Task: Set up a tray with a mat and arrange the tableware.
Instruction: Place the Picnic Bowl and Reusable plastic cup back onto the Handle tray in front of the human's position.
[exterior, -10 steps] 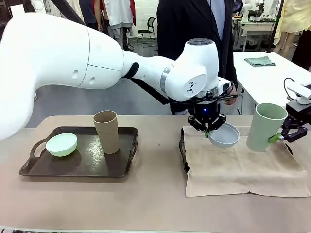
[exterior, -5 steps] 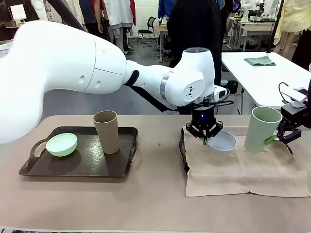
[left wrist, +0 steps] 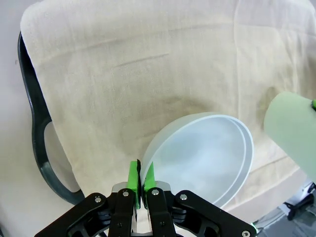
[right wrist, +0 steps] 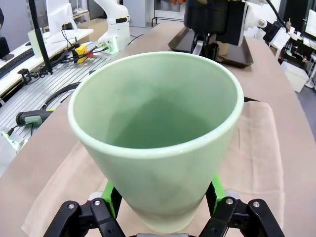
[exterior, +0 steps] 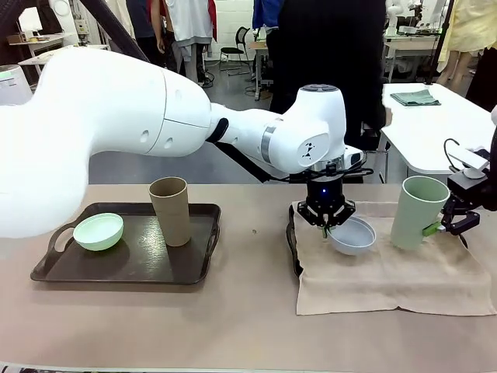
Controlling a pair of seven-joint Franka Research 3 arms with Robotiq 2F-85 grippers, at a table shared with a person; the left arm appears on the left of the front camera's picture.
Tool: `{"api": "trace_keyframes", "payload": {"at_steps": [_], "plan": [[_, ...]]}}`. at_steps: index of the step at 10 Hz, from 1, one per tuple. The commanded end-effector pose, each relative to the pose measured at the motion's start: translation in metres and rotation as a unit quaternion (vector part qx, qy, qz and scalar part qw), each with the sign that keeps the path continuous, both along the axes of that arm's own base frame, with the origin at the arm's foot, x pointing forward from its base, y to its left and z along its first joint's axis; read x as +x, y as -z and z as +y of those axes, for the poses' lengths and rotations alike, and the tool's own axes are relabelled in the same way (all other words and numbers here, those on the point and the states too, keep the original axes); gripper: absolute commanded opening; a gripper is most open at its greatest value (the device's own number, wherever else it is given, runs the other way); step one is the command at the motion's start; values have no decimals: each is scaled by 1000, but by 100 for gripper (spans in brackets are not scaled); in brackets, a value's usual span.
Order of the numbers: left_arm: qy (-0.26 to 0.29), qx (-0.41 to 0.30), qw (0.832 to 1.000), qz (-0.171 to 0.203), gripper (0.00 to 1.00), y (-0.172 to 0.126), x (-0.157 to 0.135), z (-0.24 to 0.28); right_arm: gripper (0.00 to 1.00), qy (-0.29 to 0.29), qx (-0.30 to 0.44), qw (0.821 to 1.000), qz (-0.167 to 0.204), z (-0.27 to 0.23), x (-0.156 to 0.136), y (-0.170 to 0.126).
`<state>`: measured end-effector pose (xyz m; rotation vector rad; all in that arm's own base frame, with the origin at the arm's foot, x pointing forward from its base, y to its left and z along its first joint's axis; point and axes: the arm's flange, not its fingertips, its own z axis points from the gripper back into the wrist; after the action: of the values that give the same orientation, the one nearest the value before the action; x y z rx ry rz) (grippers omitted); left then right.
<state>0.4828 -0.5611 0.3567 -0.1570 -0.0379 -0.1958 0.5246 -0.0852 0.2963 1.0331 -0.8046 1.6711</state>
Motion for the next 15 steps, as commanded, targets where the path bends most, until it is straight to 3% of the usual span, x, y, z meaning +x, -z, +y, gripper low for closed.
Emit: {"api": "trace_keyframes", "payload": {"at_steps": [1,2,3,4,6,8,9,11,14,15], "plan": [[9,6,1000,-4,4,-3,4,-4,82,-14,-7,1000,-1,-5,6,6],[10,6,1000,-5,4,-3,3,-4,82,-16,-9,1000,5,-6,7,9],[14,7,1000,-4,26,-3,2,-3,98,-18,-9,1000,14,-5,8,12],[17,3,1000,-5,63,-3,2,-3,100,-19,-9,1000,18,-5,8,12],[11,2,1000,-3,100,-6,0,0,100,-13,-22,999,26,-5,5,7],[2,1,1000,2,100,-11,-2,7,100,27,-62,997,32,-13,1,-1],[3,-4,1000,2,55,-13,-3,11,100,46,-80,995,34,-20,0,-5],[4,-12,1000,-1,75,-18,-7,17,100,109,-120,986,34,-37,1,-9],[6,-28,1000,3,75,-30,-15,27,100,152,-140,978,32,-58,-1,-20],[-4,-26,1000,3,75,-49,-26,37,100,178,-152,971,49,-65,-17,-37]]}}
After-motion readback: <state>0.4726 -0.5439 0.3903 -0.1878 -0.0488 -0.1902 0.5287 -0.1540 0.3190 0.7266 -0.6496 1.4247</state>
